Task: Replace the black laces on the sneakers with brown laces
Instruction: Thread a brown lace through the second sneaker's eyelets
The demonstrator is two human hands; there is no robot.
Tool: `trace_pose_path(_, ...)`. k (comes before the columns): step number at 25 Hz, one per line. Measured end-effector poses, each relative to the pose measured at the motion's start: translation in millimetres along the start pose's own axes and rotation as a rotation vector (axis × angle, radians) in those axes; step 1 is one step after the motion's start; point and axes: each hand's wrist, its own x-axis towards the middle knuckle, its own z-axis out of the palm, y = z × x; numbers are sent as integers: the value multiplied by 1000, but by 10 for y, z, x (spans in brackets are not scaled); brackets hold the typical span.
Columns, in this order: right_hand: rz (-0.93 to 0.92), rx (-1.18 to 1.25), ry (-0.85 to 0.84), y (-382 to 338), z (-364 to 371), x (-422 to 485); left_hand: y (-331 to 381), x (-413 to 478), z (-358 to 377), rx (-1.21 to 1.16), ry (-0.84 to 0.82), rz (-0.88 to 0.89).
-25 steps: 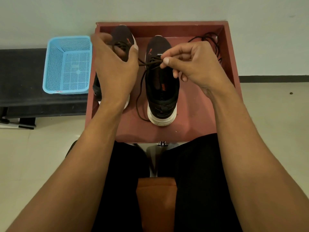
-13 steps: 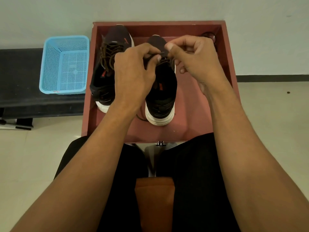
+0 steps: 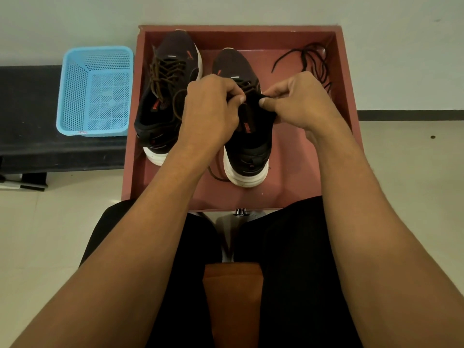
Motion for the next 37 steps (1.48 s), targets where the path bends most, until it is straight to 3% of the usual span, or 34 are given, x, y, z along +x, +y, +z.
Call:
trace_pose_path(18,91,303,-160,-3,28,-27,-4,-19,49,-121,-11,-196)
trace_pose_path(24,83,270,-150,-24,80,-16,42,-60,61,-137,49,-216)
trace_pose_path(37,43,249,-129,-34,93,-8,33,-60,114,16,7,-143)
